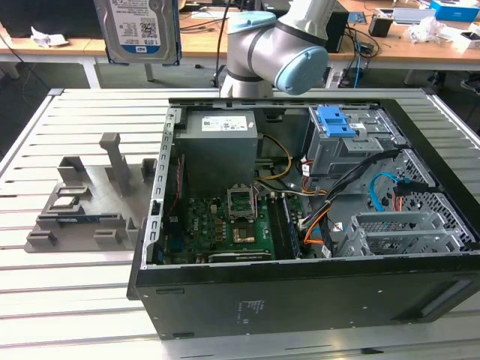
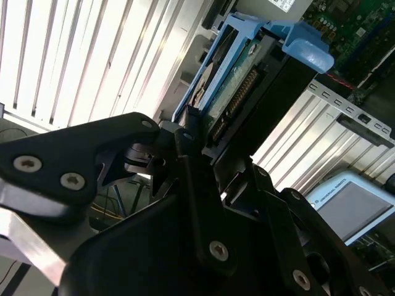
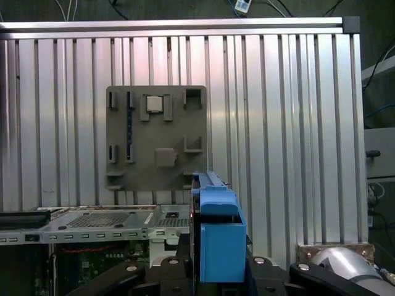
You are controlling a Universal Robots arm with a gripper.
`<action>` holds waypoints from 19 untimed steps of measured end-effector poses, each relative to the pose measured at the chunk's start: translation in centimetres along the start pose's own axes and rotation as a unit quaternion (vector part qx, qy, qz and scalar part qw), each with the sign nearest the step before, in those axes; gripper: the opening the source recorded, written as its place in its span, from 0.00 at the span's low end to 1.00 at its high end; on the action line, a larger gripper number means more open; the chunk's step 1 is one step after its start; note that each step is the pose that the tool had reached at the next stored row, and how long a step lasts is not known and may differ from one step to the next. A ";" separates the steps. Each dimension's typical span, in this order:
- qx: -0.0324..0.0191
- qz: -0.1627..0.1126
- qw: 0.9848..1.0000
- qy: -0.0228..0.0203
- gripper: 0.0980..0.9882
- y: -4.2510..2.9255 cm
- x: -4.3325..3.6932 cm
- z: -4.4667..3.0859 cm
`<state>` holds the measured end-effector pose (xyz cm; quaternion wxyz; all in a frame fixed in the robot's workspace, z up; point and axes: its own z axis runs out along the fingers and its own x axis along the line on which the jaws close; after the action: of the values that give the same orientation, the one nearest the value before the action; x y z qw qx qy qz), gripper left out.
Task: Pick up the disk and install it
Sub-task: 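Pick up the disk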
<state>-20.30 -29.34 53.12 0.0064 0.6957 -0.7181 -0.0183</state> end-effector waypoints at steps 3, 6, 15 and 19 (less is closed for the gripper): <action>0.000 0.000 1.000 0.000 0.30 -1.28 -0.04 -0.04; 0.000 0.000 1.000 0.000 0.30 -2.98 -0.09 -0.10; -0.001 0.000 1.000 0.000 0.30 -7.27 -0.23 -0.25; -0.001 0.000 1.000 0.000 0.30 -9.20 -0.29 -0.32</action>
<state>-11.09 -29.34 53.12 0.0072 0.6957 -0.7181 -0.0189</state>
